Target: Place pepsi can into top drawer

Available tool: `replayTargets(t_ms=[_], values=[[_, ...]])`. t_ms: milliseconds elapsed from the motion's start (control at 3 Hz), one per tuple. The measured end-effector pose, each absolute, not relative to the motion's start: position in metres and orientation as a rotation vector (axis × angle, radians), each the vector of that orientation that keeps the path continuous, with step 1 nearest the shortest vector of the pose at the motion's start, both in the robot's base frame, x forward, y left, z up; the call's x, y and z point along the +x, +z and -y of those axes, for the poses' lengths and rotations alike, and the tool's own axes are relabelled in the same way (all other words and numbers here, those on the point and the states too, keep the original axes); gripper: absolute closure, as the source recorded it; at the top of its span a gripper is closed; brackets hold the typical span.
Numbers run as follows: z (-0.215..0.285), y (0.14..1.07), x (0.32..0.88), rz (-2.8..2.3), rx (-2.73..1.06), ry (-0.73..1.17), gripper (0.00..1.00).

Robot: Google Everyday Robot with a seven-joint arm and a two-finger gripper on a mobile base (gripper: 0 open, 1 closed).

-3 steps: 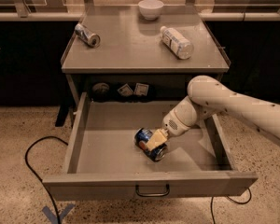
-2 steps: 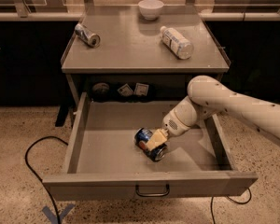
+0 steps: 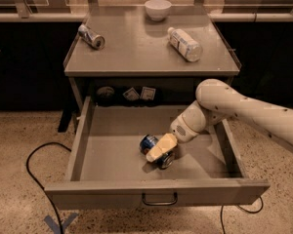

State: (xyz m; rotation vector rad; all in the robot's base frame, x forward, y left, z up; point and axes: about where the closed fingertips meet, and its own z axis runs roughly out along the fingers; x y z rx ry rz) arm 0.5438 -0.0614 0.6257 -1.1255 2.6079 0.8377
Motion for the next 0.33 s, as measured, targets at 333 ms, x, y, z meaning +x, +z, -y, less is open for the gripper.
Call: replayTargets(t_ms=[333], values=[[0.0614, 0.6257, 0.5438, -2.608, -1.125, 0.838, 0.0]])
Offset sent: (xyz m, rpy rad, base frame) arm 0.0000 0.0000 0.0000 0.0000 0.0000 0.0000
